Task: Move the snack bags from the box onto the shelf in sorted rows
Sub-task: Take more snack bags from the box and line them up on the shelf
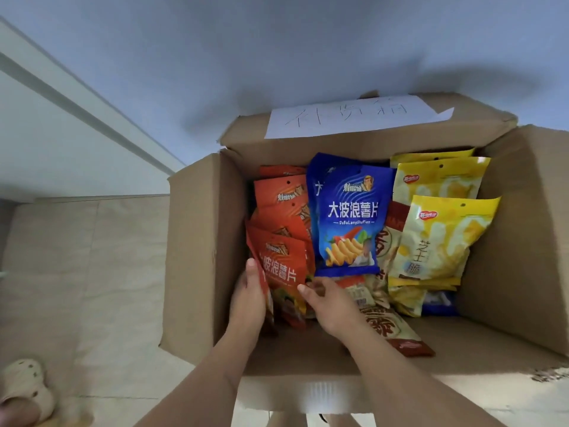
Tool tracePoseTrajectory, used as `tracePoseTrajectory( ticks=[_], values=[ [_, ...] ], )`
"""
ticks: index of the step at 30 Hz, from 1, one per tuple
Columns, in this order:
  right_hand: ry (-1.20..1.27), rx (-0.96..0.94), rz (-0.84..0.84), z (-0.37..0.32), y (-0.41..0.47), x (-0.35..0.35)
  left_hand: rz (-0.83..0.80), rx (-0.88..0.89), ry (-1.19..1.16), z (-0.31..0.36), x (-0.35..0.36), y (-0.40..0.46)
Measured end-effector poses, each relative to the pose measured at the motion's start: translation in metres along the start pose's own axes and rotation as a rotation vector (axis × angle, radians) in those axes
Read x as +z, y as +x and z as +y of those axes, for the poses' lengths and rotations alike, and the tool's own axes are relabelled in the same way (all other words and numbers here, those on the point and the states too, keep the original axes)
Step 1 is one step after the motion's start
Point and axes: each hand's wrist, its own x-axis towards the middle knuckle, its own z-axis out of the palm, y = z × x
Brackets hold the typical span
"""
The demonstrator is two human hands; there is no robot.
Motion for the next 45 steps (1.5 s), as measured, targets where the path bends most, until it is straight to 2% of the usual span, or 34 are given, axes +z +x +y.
tracePoseTrajectory(
  ticks=[4, 7, 10, 14, 19, 22, 25, 27, 31, 34, 39, 45],
  values=[
    [0.067, 0.031, -0.027, 0.007, 0.027, 0.03, -0.002, -0.141, -0.264, -0.008, 0.005, 0.024],
    [0.052, 0.043, -0.006, 0.011, 0.044, 0.044, -0.003, -0.17, -0.314, -0.015, 0.008, 0.035],
    [0.119, 0.035, 0.046, 0.014, 0.045, 0.044, -0.026, -0.159, -0.293, -0.021, 0.008, 0.042],
    [0.283, 0.022, 0.125, 0.021, 0.028, 0.021, -0.056, -0.038, -0.176, -0.028, 0.014, 0.052],
    [0.378, 0.031, 0.268, 0.031, 0.015, -0.022, -0.151, -0.031, -0.026, -0.028, 0.027, 0.067],
    [0.42, 0.024, 0.2, 0.04, 0.017, -0.032, -0.193, -0.026, 0.005, -0.027, 0.033, 0.079],
    [0.44, 0.048, -0.013, 0.045, 0.018, -0.028, -0.246, -0.061, 0.058, -0.034, 0.034, 0.094],
    [0.407, 0.089, -0.056, 0.049, 0.02, -0.027, -0.275, -0.108, 0.087, -0.038, 0.033, 0.1],
    [0.288, 0.102, 0.033, 0.06, 0.028, -0.029, -0.298, -0.136, 0.112, -0.043, 0.036, 0.103],
    [0.312, 0.101, 0.084, 0.065, 0.033, -0.038, -0.292, -0.087, 0.126, -0.044, 0.036, 0.102],
    [0.329, 0.073, 0.173, 0.065, 0.024, -0.066, -0.397, -0.069, 0.057, -0.042, 0.023, 0.073],
    [0.534, 0.098, 0.341, 0.062, -0.024, -0.114, -0.395, -0.006, 0.058, -0.026, -0.006, 0.024]
  ],
)
